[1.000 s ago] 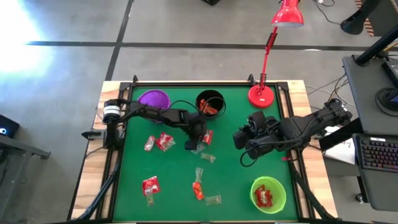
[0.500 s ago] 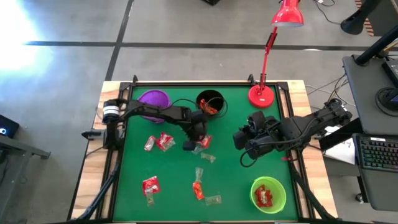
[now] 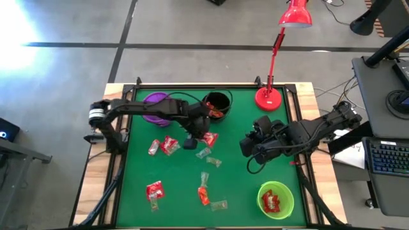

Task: Sort candy
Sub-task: Put the red candy into the green bucket

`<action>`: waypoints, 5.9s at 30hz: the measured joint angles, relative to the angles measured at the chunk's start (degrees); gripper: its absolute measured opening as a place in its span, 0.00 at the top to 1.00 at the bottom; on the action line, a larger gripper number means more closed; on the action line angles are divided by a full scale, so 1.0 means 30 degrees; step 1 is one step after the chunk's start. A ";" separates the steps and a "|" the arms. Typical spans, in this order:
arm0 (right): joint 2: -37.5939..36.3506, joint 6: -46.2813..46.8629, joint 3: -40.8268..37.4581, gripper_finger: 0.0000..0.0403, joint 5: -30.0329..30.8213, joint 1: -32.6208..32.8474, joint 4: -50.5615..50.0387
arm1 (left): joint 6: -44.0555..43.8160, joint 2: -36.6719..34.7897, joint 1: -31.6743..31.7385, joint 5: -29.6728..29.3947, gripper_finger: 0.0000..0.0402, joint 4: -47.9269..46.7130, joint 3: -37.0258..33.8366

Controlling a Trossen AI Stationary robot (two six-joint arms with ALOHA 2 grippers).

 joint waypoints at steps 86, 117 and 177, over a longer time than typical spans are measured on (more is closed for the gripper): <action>0.2653 -0.5334 -0.0466 0.98 0.1648 -0.3468 1.2388 | 0.0481 -0.3596 -0.0568 -0.2980 1.00 0.4803 0.0775; 0.2398 -0.6542 -0.0466 0.98 0.0835 -0.3424 1.3407 | 0.0859 -0.3596 -0.0561 -0.3412 0.99 0.4252 0.0781; 0.2318 -0.3716 0.0233 0.58 -0.0396 -0.4114 1.0536 | 0.1318 -0.3668 -0.0474 -0.4686 1.00 0.4274 0.0819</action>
